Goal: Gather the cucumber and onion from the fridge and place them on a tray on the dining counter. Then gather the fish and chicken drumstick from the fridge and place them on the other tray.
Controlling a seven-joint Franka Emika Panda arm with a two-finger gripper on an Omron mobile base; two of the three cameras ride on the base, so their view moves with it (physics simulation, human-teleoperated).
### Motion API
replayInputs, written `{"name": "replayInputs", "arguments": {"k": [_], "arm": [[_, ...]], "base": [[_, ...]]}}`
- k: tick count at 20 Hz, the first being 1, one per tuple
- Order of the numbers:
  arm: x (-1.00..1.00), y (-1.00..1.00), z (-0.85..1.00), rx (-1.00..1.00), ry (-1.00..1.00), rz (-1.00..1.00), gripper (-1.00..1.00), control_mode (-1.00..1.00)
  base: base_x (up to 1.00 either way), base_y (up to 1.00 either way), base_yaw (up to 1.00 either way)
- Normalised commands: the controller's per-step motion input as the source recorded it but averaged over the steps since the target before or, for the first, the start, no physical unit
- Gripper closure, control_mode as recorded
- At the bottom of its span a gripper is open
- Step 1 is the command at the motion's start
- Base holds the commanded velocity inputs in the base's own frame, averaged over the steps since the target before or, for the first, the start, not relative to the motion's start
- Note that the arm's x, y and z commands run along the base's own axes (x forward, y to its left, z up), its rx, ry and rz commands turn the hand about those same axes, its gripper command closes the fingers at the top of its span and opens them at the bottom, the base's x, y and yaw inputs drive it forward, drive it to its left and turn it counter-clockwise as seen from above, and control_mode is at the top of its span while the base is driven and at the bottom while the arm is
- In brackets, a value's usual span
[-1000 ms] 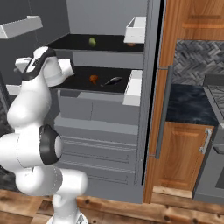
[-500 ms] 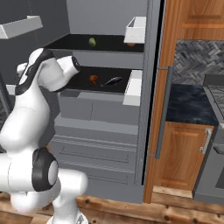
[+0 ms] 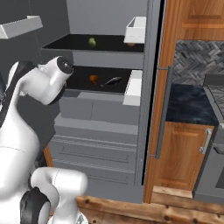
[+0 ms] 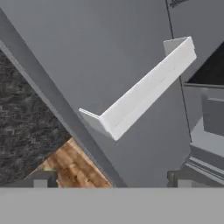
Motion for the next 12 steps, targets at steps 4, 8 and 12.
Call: {"name": "replayInputs", "arguments": {"k": [4, 8, 12], "arm": [[-0.55, -0.43, 0.00, -0.20, -0.19, -0.35, -1.00, -1.00], [-0.47, -0.47, -0.05, -0.19, -0.14, -0.39, -1.00, -1.00], [-0.36, -0.47, -0.01, -0.17, -0.07, -0.40, -1.00, -1.00]], "base": [[0.00, 0.00, 0.00], [0.00, 0.00, 0.00], [0.00, 0.00, 0.00]]}}
